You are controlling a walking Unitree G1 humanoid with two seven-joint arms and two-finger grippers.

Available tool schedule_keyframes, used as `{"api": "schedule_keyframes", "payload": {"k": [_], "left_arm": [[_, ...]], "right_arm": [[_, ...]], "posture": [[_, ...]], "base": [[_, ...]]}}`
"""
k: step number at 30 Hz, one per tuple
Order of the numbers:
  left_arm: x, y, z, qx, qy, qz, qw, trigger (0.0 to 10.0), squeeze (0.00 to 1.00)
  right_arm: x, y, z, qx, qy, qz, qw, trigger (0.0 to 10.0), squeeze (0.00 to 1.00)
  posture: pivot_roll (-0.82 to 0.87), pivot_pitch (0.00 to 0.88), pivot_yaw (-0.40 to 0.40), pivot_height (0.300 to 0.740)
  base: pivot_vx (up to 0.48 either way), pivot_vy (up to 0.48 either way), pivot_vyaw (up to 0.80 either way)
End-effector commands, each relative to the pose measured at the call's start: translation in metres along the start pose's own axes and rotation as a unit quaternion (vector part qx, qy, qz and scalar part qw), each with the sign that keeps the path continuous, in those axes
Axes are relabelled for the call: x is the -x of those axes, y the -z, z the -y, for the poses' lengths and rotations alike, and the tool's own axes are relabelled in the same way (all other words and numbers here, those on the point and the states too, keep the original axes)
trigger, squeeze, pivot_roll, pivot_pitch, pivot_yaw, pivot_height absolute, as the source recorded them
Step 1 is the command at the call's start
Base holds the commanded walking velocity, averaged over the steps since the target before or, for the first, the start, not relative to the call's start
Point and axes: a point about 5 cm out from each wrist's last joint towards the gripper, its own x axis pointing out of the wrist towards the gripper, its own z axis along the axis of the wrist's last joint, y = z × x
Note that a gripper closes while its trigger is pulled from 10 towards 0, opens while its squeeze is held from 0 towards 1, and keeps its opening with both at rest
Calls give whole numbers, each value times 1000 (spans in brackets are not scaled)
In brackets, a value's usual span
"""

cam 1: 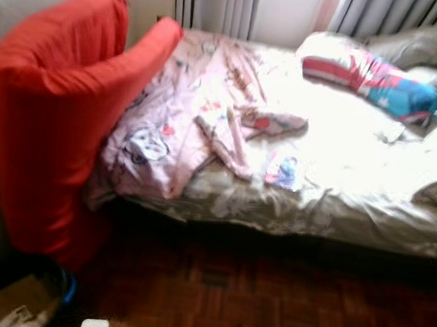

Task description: Clean up the room

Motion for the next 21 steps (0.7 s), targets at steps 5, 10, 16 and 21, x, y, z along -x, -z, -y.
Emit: {"api": "schedule_keyframes", "payload": {"k": [5,10,16,21], "left_arm": [[1,5,3,11,8,-12,1000,10000,0],[1,4,4,23,14,-4,1000,10000,0],[1,5,4,24,18,-4,1000,10000,0],[1,6,5,24,24,-8,999,10000,0]], "right_arm": [[3,10,7,-5,10,-16,1000,10000,0],[3,10,7,-5,10,-15,1000,10000,0],[3,10,7,-4,10,-16,1000,10000,0],[3,10,7,-3,10,-17,1000,10000,0]], "posture": [[45,196,-31,740],[44,194,-31,740],[43,180,-28,740],[43,176,-30,740]], "base": [[0,0,0],[0,0,0],[0,0,0],[96,0,0]]}}
